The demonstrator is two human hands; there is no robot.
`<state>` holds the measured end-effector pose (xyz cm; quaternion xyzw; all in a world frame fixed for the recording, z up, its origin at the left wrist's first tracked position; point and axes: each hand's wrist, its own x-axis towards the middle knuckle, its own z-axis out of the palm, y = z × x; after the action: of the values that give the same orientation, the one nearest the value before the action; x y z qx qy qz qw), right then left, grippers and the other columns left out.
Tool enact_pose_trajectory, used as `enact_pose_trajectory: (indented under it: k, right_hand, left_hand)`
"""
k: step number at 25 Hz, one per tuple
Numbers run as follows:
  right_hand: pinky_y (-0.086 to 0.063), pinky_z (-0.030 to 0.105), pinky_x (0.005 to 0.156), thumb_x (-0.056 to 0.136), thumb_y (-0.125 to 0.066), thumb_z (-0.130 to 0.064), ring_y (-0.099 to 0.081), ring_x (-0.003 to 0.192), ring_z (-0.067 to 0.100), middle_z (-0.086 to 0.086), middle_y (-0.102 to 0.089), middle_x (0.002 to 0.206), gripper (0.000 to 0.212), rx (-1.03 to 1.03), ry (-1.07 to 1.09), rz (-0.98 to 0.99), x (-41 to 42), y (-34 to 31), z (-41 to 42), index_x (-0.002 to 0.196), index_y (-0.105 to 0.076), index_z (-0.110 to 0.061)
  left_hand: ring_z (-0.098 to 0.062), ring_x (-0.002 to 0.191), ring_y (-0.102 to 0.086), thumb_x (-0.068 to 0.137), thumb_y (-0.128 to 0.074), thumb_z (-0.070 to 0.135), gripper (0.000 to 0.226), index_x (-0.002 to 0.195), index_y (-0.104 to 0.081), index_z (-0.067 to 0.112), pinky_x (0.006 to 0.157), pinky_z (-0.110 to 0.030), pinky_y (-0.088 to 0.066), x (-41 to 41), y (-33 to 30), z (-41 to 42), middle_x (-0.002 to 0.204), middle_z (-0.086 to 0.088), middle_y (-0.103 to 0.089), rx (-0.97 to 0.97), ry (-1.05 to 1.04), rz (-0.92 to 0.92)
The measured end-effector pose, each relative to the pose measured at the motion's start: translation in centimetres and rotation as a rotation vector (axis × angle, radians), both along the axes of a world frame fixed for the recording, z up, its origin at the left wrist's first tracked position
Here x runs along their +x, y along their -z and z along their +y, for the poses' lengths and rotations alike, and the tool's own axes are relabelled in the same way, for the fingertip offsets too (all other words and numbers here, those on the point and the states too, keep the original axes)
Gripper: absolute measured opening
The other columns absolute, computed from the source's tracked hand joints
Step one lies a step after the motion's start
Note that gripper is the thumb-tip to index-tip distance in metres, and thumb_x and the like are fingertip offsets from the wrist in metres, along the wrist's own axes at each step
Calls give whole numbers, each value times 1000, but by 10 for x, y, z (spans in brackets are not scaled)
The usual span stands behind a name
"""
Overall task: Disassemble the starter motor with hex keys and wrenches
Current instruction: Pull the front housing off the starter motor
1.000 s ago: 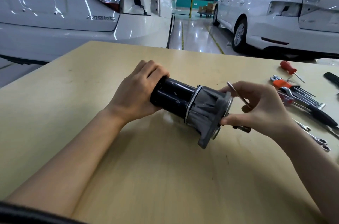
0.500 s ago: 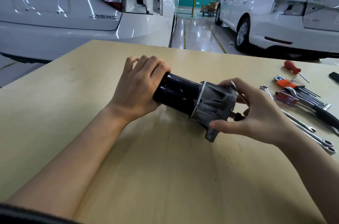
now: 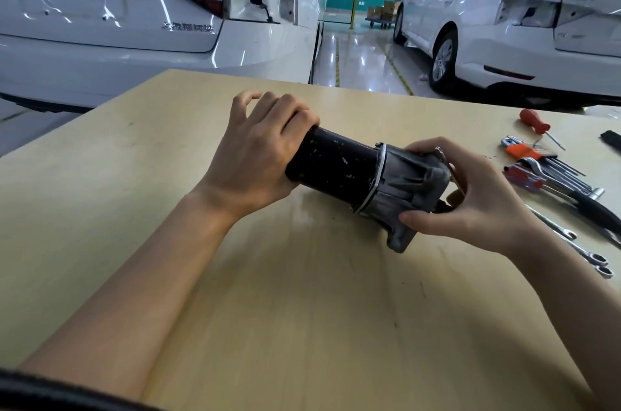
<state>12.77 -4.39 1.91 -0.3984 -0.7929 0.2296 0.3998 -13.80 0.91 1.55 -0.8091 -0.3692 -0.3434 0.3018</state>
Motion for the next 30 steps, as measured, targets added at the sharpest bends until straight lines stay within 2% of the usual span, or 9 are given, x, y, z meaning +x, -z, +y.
enact_pose_trajectory:
  k: [5, 8, 13, 16, 19, 23, 26, 28, 30]
  right_hand:
    - [-52, 22, 78, 61, -76, -22, -65, 96, 14, -2, -69, 106, 57, -145, -50, 130, 20, 0, 9, 116, -61, -29]
    - [-51, 15, 81, 61, -85, -17, -64, 104, 6, -5, -67, 119, 71, -124, 11, 61, 28, -3, 8, 127, -58, -24]
    - [-34, 6, 99, 59, -80, -61, -54, 119, -3, -11, -58, 132, 69, 279, 256, -170, 19, -31, -18, 119, -63, -31]
    - [-51, 27, 79, 59, -66, -74, -67, 104, 13, -10, -65, 123, 81, 501, 348, -439, -25, -36, -22, 124, -63, -26]
    - [-41, 34, 59, 57, -60, -68, -68, 79, 35, 1, -71, 103, 84, 522, 469, -625, -55, -33, -11, 126, -57, -20]
    - [-38, 28, 57, 55, -75, -57, -58, 63, 24, -14, -57, 70, 53, 485, 373, -454, -42, -38, 1, 95, -59, -27]
    - [-48, 32, 61, 55, -76, -59, -60, 69, 11, -18, -60, 74, 50, 430, 375, -289, -34, -35, 4, 92, -61, -28]
    - [-54, 30, 71, 55, -76, -60, -63, 78, 5, -18, -66, 81, 52, 383, 393, -172, -32, -31, 2, 95, -63, -30]
    - [-52, 19, 74, 53, -77, -61, -61, 82, -3, -25, -65, 83, 55, 357, 378, -105, -30, -28, -1, 100, -61, -38]
  left_hand:
    - [-33, 107, -57, 71, -65, 22, 51, 118, -55, 8, 109, -59, -29, 0, -14, -9, 115, -12, -59, -169, 162, -50]
    - [-33, 108, -53, 65, -75, 8, 59, 120, -56, 7, 107, -66, -28, 6, -21, -18, 117, -14, -56, -226, 200, -83]
    - [-34, 108, -52, 59, -78, 4, 65, 121, -59, 7, 102, -62, -34, 15, -29, -29, 115, -15, -55, -292, 189, -121]
    - [-31, 108, -51, 61, -80, 10, 63, 121, -60, 12, 101, -51, -36, 18, -32, -35, 113, -11, -56, -320, 191, -162]
    - [-27, 106, -51, 61, -80, 16, 64, 122, -60, 17, 94, -46, -39, 22, -37, -43, 111, -7, -57, -348, 262, -194]
    - [-21, 109, -53, 60, -82, 22, 84, 137, -48, 19, 99, -42, -40, 32, -36, -48, 117, -3, -59, -326, 333, -290]
    - [-16, 129, -46, 58, -90, 35, 118, 150, -21, 7, 112, -31, -34, 27, -34, -38, 146, -12, -42, -405, 483, -506]
    - [-11, 143, -28, 51, -87, 55, 139, 154, -5, 9, 115, -23, -26, 15, -29, -25, 159, -12, -21, -575, 500, -658]
    - [-8, 143, -29, 42, -87, 62, 140, 154, -13, 18, 113, -30, -30, 6, -24, -12, 159, -5, -24, -927, 512, -793]
